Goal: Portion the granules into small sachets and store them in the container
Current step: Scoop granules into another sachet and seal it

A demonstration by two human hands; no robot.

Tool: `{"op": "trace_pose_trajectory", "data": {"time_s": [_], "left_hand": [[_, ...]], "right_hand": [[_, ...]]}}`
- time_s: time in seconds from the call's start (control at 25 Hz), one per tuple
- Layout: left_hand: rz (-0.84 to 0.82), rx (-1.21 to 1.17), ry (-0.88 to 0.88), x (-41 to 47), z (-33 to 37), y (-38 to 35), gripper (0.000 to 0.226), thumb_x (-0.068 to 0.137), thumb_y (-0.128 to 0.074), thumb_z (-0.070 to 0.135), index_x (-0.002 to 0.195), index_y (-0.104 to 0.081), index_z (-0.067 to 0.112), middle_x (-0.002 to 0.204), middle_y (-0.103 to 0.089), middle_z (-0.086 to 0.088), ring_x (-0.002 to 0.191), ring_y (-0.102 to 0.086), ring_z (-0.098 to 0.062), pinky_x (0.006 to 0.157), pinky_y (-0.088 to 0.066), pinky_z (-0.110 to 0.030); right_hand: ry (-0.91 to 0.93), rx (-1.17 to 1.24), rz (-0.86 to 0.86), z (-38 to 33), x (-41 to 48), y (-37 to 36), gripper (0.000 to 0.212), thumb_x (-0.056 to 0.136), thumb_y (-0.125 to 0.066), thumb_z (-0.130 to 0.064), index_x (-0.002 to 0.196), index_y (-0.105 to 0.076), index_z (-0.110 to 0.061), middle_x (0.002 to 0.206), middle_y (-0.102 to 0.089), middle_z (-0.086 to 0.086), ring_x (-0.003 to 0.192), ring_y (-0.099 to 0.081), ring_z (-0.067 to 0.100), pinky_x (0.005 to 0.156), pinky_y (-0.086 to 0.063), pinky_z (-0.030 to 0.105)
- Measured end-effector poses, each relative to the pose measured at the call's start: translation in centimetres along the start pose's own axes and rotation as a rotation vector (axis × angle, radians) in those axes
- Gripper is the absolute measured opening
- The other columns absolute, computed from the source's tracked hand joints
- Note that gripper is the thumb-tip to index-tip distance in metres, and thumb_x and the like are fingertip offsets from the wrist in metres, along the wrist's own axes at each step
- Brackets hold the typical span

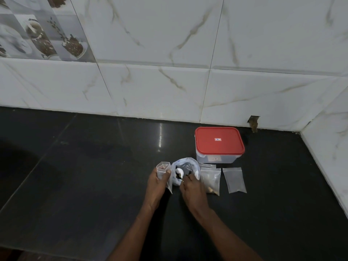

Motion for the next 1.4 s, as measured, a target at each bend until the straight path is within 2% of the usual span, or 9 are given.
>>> {"op": "trace_pose_trajectory", "data": {"time_s": [0.04, 0.2, 0.32, 0.64, 0.8, 0.96, 1.12, 1.2, 1.4], "left_hand": [[0.001, -0.006, 0.002, -0.1, 0.1, -0.1, 0.026, 0.097, -0.066, 0.025, 0.123, -0.066, 0.021, 0.111, -0.077, -0.005, 0.105, -0.074, -0.023, 0.097, -0.056, -0.046], [-0.022, 0.024, -0.011, 0.2, 0.3, -0.3, 0.028, 0.096, -0.066, 0.032, 0.123, -0.066, 0.023, 0.113, -0.076, -0.003, 0.107, -0.073, -0.021, 0.099, -0.056, -0.049], [-0.030, 0.009, -0.030, 0.5, 0.3, -0.1, 0.037, 0.090, -0.068, 0.040, 0.124, -0.066, 0.025, 0.116, -0.075, -0.004, 0.110, -0.072, -0.023, 0.100, -0.053, -0.054], [0.024, -0.016, 0.010, 0.3, -0.6, 0.3, 0.025, 0.097, -0.066, 0.024, 0.122, -0.066, 0.024, 0.111, -0.077, -0.002, 0.106, -0.073, -0.019, 0.100, -0.054, -0.050], [0.035, -0.023, 0.020, 0.6, -0.9, 0.5, 0.026, 0.096, -0.065, 0.026, 0.122, -0.067, 0.023, 0.111, -0.077, -0.003, 0.106, -0.073, -0.021, 0.099, -0.054, -0.052], [0.057, -0.041, 0.022, 0.4, -1.1, 0.5, 0.024, 0.098, -0.063, 0.021, 0.121, -0.067, 0.018, 0.109, -0.077, -0.005, 0.105, -0.073, -0.023, 0.099, -0.055, -0.049], [0.052, -0.044, 0.017, 0.1, -1.4, 0.8, 0.019, 0.096, -0.067, 0.025, 0.114, -0.069, 0.020, 0.105, -0.077, -0.005, 0.103, -0.073, -0.027, 0.096, -0.055, -0.049], [0.037, -0.025, 0.012, 0.1, -1.4, 0.8, 0.020, 0.093, -0.070, 0.029, 0.111, -0.069, 0.020, 0.103, -0.077, -0.002, 0.101, -0.073, -0.023, 0.095, -0.055, -0.048], [0.038, 0.008, -0.002, 0.1, -1.2, 0.7, 0.020, 0.093, -0.070, 0.026, 0.112, -0.068, 0.019, 0.104, -0.077, -0.002, 0.099, -0.073, -0.017, 0.093, -0.056, -0.042]], "right_hand": [[-0.100, 0.105, -0.002, 0.0, 0.2, 0.2, 0.005, 0.073, -0.070, -0.005, 0.071, -0.066, -0.005, 0.074, -0.067, 0.011, 0.056, -0.063, 0.027, 0.049, -0.050, 0.034], [-0.669, 0.671, -0.048, 1.7, 1.4, 1.2, 0.018, 0.086, -0.064, -0.005, 0.068, -0.068, -0.003, 0.057, -0.067, 0.011, 0.046, -0.066, 0.020, 0.055, -0.060, 0.042], [-0.851, 0.859, -0.012, 2.8, 1.8, 1.8, 0.019, 0.084, -0.066, 0.002, 0.066, -0.069, 0.000, 0.055, -0.067, 0.016, 0.042, -0.063, 0.021, 0.061, -0.059, 0.046], [-0.783, 0.723, -0.028, 2.2, 0.8, 1.8, 0.016, 0.085, -0.063, 0.000, 0.071, -0.068, -0.004, 0.057, -0.069, 0.011, 0.044, -0.067, 0.018, 0.049, -0.054, 0.027], [-0.697, 0.633, -0.057, 1.7, 1.0, 2.3, 0.015, 0.086, -0.062, -0.001, 0.071, -0.068, -0.001, 0.062, -0.069, 0.012, 0.046, -0.067, 0.019, 0.042, -0.049, 0.021], [-0.709, 0.629, -0.044, 1.9, 0.9, 2.6, 0.016, 0.086, -0.062, -0.001, 0.071, -0.068, -0.002, 0.059, -0.069, 0.010, 0.045, -0.067, 0.017, 0.047, -0.055, 0.028], [-0.772, 0.686, -0.034, 2.7, 0.8, 3.2, 0.016, 0.086, -0.063, -0.001, 0.072, -0.070, -0.004, 0.057, -0.069, 0.011, 0.045, -0.068, 0.018, 0.047, -0.052, 0.021], [-0.785, 0.701, -0.022, 3.0, 0.7, 3.7, 0.015, 0.085, -0.063, 0.000, 0.073, -0.071, -0.002, 0.057, -0.069, 0.012, 0.045, -0.067, 0.018, 0.048, -0.053, 0.021], [-0.657, 0.570, -0.057, 2.4, 0.2, 3.9, 0.015, 0.087, -0.061, -0.002, 0.074, -0.069, -0.001, 0.064, -0.069, 0.011, 0.048, -0.066, 0.016, 0.046, -0.051, 0.023]]}}
Point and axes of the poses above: each hand's wrist, its own x-axis towards the middle knuckle, its own y-axis out of the back of the hand, z = x × y, the point moved 3 cm from there along x, towards the middle knuckle
